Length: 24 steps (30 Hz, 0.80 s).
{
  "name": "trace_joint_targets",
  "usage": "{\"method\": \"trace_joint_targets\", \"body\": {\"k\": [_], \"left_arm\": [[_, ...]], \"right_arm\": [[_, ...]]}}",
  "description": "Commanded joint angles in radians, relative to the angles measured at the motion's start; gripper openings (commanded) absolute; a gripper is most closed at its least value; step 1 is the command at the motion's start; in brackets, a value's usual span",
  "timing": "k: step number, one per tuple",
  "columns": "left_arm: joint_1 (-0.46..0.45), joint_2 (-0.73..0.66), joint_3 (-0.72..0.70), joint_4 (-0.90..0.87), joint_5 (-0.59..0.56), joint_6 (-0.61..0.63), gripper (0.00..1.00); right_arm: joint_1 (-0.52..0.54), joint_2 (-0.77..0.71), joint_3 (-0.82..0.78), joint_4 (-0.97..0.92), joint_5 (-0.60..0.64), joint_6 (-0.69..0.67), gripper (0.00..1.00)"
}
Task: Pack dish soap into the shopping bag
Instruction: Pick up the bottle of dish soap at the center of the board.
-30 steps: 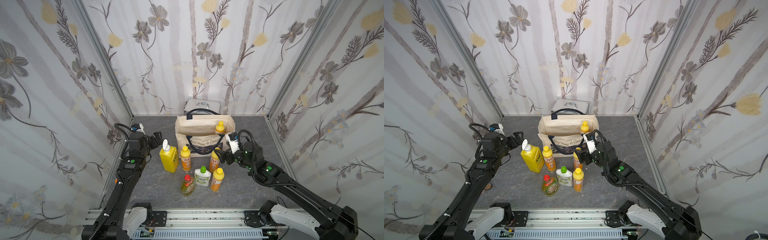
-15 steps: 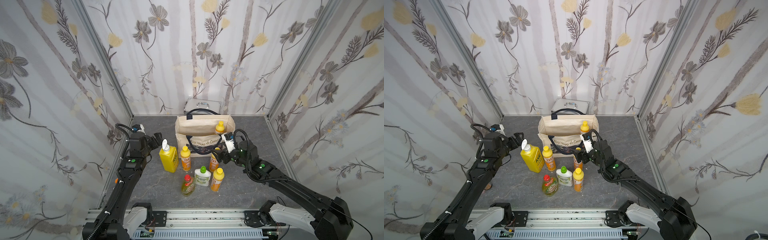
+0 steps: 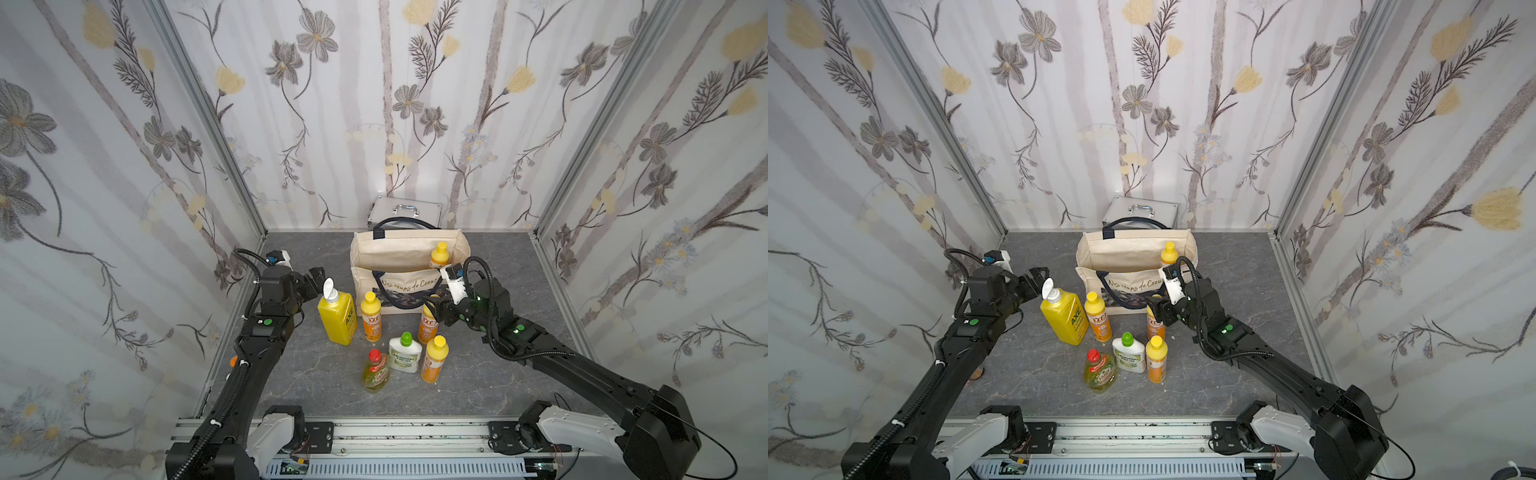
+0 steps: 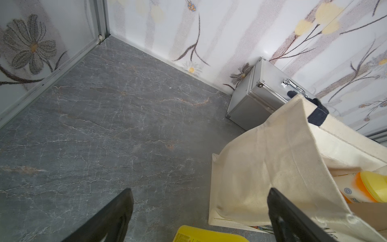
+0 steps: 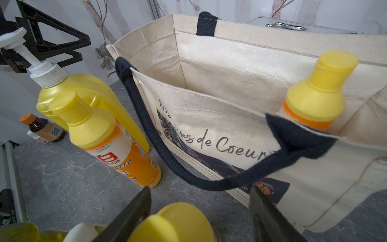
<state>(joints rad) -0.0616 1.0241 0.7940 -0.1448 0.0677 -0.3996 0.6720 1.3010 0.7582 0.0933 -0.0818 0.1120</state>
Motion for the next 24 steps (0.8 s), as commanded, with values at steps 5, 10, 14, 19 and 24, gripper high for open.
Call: {"method": "trace_joint_targets", "body": {"k": [5,10,14,19,24], "left_arm": [[0.0,0.013,0.002,0.049,-0.001,-0.008,1.0],[0.0,0.004,-0.001,0.046,-0.005,-0.007,1.0],[0.0,0.002,-0.001,0.044,-0.01,-0.005,1.0],[0.0,0.001,0.0,0.043,-0.009,-0.003,1.0],[-0.001,0.003,-0.001,0.045,-0.014,-0.002,1.0]], "right_arm": [[-0.002,0.001,0.0,0.039,0.007,0.017,0.62],[0.0,-0.009,0.015,0.013,0.031,0.015,0.45],[0.004,-0.023,0.045,-0.029,0.058,0.007,0.31],[0.008,-0.034,0.095,-0.097,0.091,-0.008,0.26],[0.009,-0.046,0.202,-0.2,0.12,-0.017,0.19]]}}
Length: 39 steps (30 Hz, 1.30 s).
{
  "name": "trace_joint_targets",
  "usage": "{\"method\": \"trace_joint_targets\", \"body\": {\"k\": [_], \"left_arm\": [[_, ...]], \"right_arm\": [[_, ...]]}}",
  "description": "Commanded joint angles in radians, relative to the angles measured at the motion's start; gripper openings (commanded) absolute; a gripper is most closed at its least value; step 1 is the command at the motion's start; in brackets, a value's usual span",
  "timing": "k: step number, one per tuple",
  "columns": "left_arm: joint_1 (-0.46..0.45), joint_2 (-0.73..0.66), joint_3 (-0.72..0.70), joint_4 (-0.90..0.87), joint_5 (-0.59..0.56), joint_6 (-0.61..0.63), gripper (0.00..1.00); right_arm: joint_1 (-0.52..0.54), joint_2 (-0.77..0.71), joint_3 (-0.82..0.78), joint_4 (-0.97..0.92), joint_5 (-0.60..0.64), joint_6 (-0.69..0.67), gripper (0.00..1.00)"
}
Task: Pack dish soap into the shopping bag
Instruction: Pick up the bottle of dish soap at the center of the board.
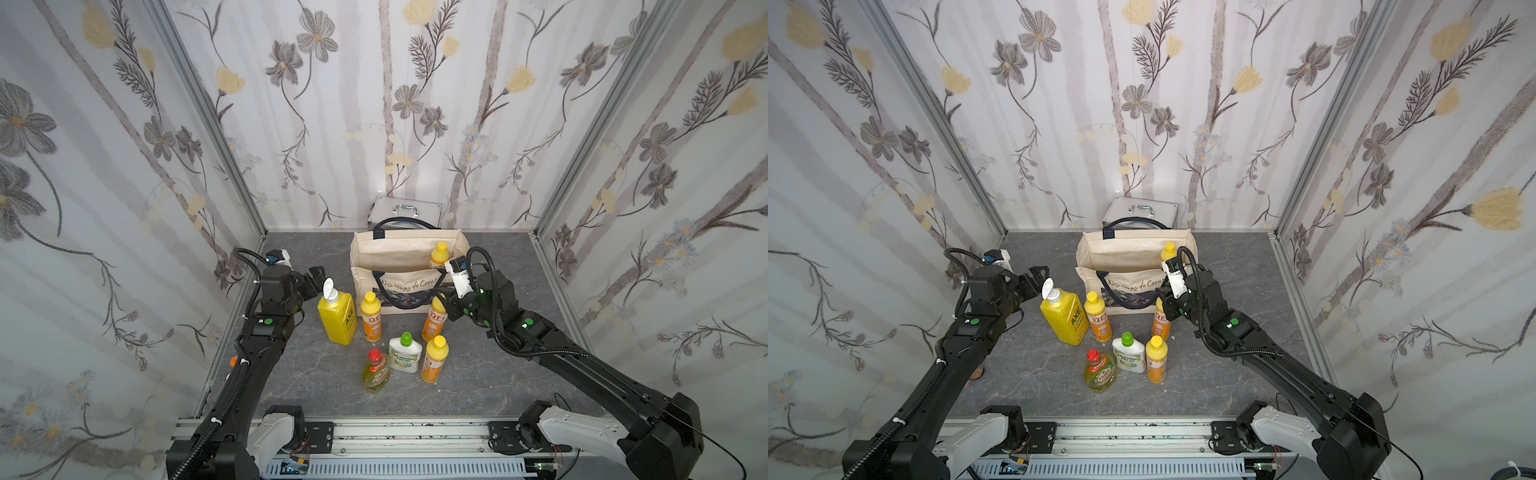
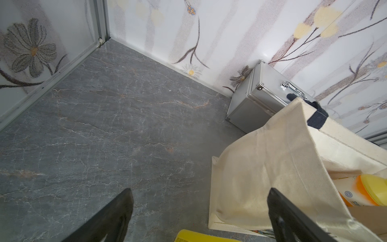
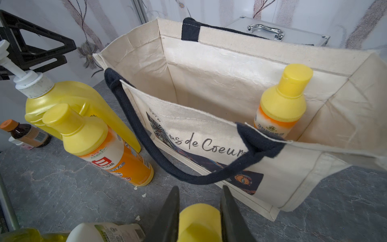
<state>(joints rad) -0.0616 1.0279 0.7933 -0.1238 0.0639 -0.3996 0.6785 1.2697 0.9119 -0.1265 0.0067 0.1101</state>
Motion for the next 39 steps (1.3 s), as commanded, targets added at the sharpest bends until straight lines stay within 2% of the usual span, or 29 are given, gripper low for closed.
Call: {"method": "trace_joint_targets", "body": {"k": [1,6,10,13,18,28,35,39], "left_arm": [[0.0,0.0,0.0,0.023,-0.01,-0.002,1.0],[0.0,0.0,-0.004,0.023,-0.009,-0.002,1.0],[0.0,-0.003,-0.002,0.021,-0.008,0.0,1.0],[0.0,-0.003,0.003,0.019,-0.007,0.002,1.0],[0.0,-0.004,0.002,0.019,-0.011,0.002,1.0],[0.0,-0.008,0.023,-0.005,-0.014,0.01,1.0],[0.0,-0.011,0.022,-0.006,-0.015,0.01,1.0],[0.0,-0.015,0.028,-0.019,-0.012,0.011,1.0]], "right_arm": [[0.003,-0.013,0.061,0.006,0.03,-0.019,0.17],[0.007,0.034,0.064,0.023,-0.015,-0.018,0.13],[0.006,0.046,0.118,0.031,0.03,-0.022,0.09],[0.004,0.068,0.24,-0.048,0.061,-0.049,0.04],[0.004,0.137,0.447,-0.178,0.07,-0.085,0.04],[-0.017,0.318,0.962,-0.387,0.089,-0.128,0.0],[-0.044,0.409,1.122,-0.358,0.106,-0.139,0.0],[-0.065,0.46,1.171,-0.309,0.064,-0.125,0.0]]}}
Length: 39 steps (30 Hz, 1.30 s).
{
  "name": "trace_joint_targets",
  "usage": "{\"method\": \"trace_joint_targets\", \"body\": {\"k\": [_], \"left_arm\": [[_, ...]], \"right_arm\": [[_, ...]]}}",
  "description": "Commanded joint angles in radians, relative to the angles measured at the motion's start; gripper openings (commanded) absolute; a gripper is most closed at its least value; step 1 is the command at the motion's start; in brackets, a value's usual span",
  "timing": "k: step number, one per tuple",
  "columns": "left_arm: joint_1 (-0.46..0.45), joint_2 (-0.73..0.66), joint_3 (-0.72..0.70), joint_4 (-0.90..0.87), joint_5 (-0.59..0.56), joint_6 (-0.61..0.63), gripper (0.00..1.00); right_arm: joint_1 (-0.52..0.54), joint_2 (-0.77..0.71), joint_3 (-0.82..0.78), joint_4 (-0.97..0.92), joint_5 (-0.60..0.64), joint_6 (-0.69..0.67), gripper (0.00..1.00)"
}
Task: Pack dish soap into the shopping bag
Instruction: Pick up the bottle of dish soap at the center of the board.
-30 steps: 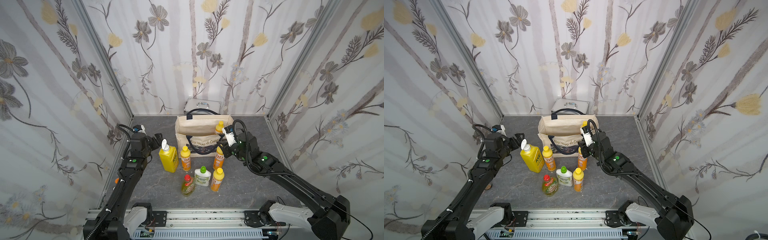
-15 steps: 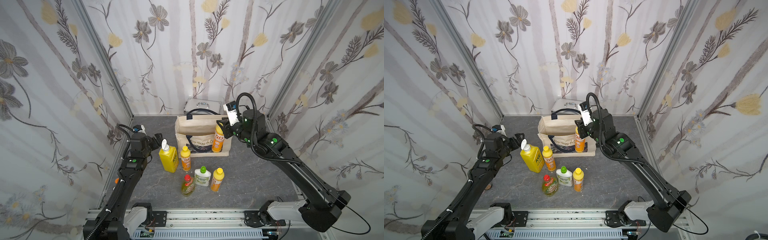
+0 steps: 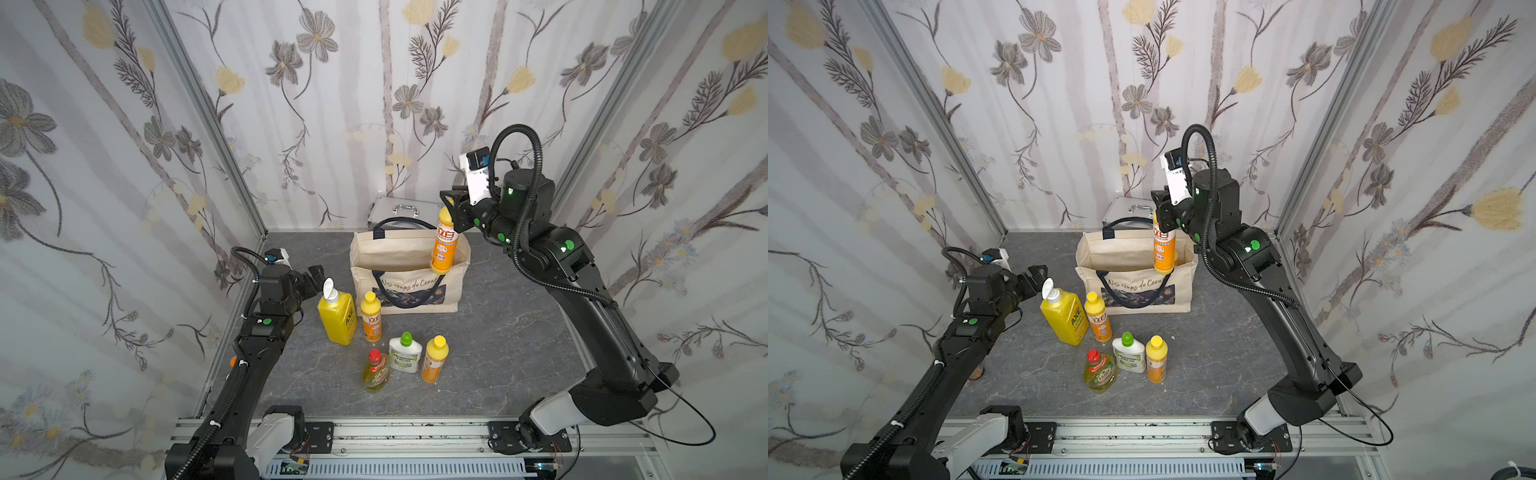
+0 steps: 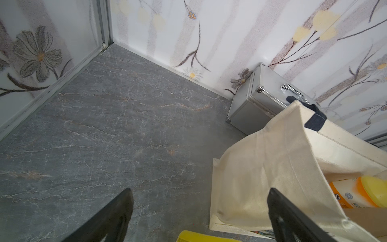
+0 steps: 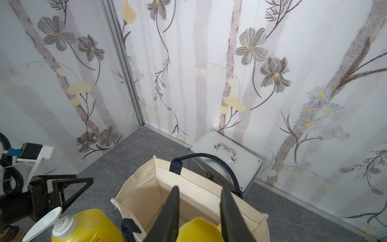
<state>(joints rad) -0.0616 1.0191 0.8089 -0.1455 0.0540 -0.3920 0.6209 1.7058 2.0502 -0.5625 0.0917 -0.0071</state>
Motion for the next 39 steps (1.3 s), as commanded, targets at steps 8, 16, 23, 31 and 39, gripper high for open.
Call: {"method": "trace_joint_targets", "body": {"k": [8,16,23,31,39], "left_arm": [[0.0,-0.011,0.019,-0.002,-0.011,0.009,1.0],[0.0,0.012,0.009,0.009,0.004,0.001,1.0],[0.0,0.0,0.01,0.003,-0.002,0.005,1.0],[0.0,0.015,0.003,0.01,-0.008,0.006,1.0],[0.0,0.042,0.0,0.019,0.002,0.002,1.0]], "right_arm": [[-0.018,0.109,0.138,0.192,-0.06,0.006,0.0],[-0.032,0.221,0.139,0.23,-0.115,0.036,0.0],[-0.033,0.318,0.138,0.291,-0.125,0.044,0.0],[-0.035,0.361,0.039,0.35,-0.141,0.06,0.0],[-0.036,0.352,-0.106,0.413,-0.137,0.079,0.0]]}}
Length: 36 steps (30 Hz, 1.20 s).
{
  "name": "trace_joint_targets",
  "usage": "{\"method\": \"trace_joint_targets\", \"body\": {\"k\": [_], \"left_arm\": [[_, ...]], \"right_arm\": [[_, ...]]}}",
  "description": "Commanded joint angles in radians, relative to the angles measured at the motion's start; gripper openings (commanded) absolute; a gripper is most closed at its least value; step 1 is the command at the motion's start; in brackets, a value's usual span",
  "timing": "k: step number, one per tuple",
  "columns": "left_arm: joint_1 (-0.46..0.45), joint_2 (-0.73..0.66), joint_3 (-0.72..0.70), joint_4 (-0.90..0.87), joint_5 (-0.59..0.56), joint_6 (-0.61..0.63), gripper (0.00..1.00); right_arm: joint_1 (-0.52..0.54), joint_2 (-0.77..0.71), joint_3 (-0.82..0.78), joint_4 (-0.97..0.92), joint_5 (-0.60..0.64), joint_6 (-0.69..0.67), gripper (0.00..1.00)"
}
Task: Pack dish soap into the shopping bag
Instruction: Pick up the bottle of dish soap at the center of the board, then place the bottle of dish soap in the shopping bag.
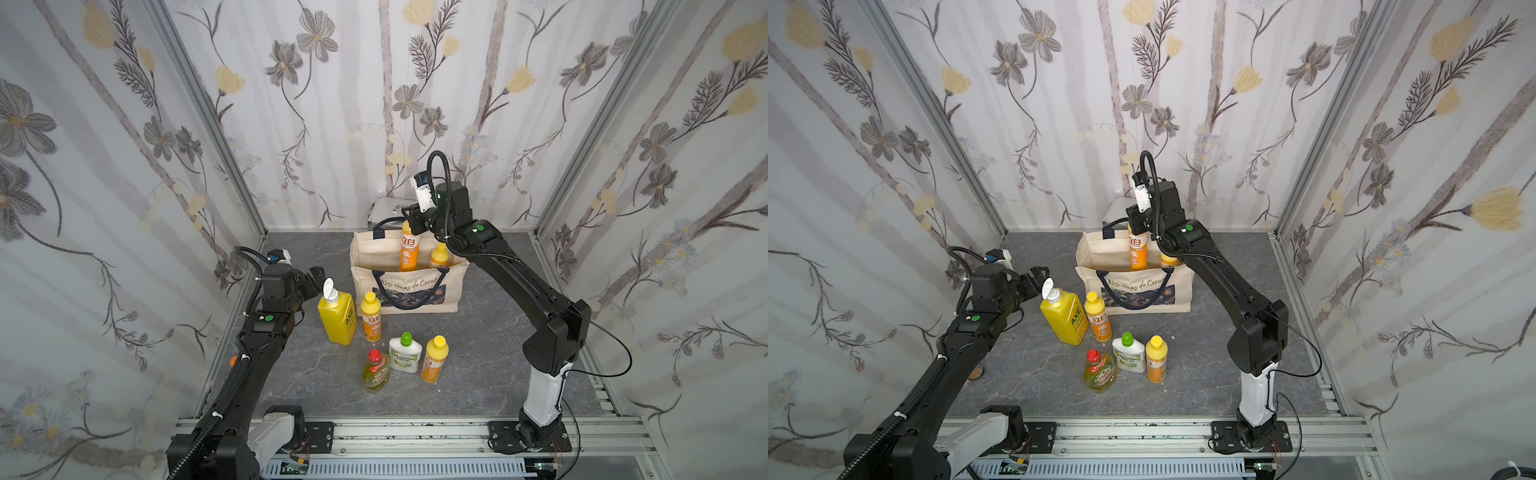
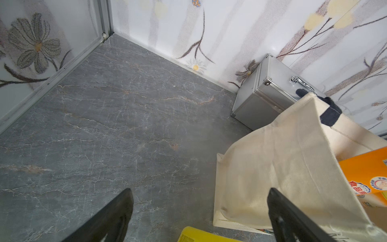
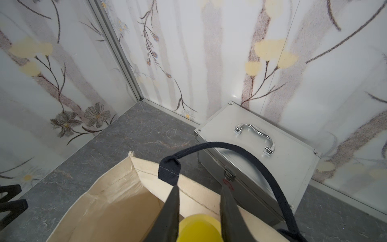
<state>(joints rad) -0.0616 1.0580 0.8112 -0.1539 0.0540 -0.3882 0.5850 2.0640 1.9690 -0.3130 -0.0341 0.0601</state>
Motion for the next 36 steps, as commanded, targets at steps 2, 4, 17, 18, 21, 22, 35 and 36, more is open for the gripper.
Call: {"method": "trace_joint_targets", "body": {"k": [2,4,17,18,21,22,35,36], "left_arm": [[0.0,0.003,-0.004,0.028,0.001,-0.001,1.0],[0.0,0.001,-0.006,0.029,-0.002,-0.001,1.0],[0.0,0.003,-0.006,0.025,-0.008,0.002,1.0],[0.0,0.004,-0.006,0.026,-0.008,0.003,1.0],[0.0,0.004,-0.004,0.026,-0.009,0.003,1.0],[0.0,0.003,-0.004,0.025,-0.009,0.003,1.0],[0.0,0.011,-0.004,0.033,0.005,-0.003,1.0],[0.0,0.011,-0.005,0.033,0.006,-0.004,1.0]], "right_arm": [[0.0,-0.015,-0.075,0.182,0.001,0.012,0.0],[-0.002,-0.029,-0.134,0.212,0.02,0.009,0.0],[-0.02,-0.088,-0.359,0.371,0.06,0.004,0.0],[-0.02,-0.088,-0.368,0.375,0.06,0.005,0.0],[-0.023,-0.087,-0.394,0.392,0.056,0.01,0.0],[-0.024,-0.086,-0.399,0.395,0.056,0.013,0.0],[-0.024,-0.084,-0.473,0.399,0.06,0.031,0.0],[-0.023,-0.084,-0.478,0.399,0.058,0.033,0.0]]}}
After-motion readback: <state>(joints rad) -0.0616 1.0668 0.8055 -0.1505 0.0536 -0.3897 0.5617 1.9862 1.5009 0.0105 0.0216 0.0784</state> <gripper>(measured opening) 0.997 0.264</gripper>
